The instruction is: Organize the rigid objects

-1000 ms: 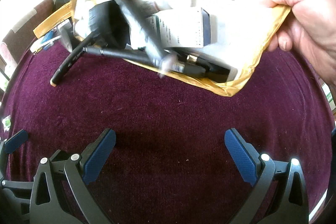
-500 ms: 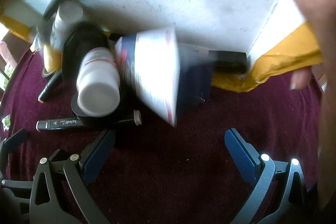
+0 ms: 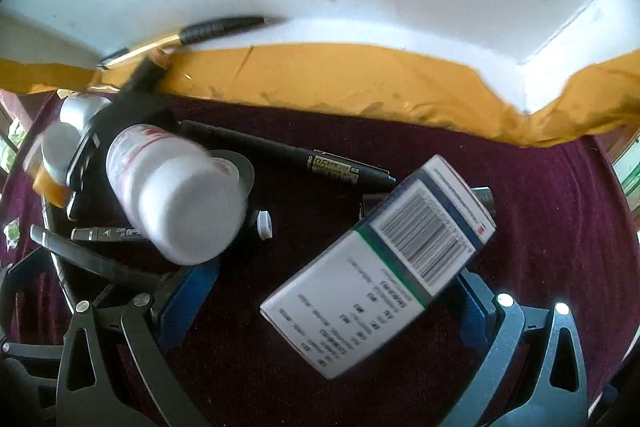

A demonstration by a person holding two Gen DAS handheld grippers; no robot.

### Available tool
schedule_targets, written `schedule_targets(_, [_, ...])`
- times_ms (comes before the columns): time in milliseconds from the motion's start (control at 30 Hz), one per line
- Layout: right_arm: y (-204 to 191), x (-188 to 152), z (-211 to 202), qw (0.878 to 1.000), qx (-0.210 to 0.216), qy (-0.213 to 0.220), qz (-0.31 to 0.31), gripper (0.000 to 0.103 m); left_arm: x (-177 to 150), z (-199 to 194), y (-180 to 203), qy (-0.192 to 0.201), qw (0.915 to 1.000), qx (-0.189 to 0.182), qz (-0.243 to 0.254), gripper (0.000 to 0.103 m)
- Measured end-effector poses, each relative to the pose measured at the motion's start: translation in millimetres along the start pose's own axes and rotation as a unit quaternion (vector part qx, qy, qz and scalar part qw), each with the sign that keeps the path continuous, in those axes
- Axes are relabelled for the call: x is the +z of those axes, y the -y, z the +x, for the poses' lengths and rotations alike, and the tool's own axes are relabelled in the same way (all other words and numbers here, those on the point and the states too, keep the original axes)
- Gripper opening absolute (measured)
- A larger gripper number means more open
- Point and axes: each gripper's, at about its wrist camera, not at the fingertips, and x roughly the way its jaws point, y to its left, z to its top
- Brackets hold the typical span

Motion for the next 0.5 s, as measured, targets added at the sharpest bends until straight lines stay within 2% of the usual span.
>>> schedule_targets(500, [-0.5, -0.9, 1.6, 1.000, 0.000, 0.000, 0.000, 0.102, -0.1, 0.0, 0.0, 0.000, 1.0000, 0.000, 0.000, 0.103])
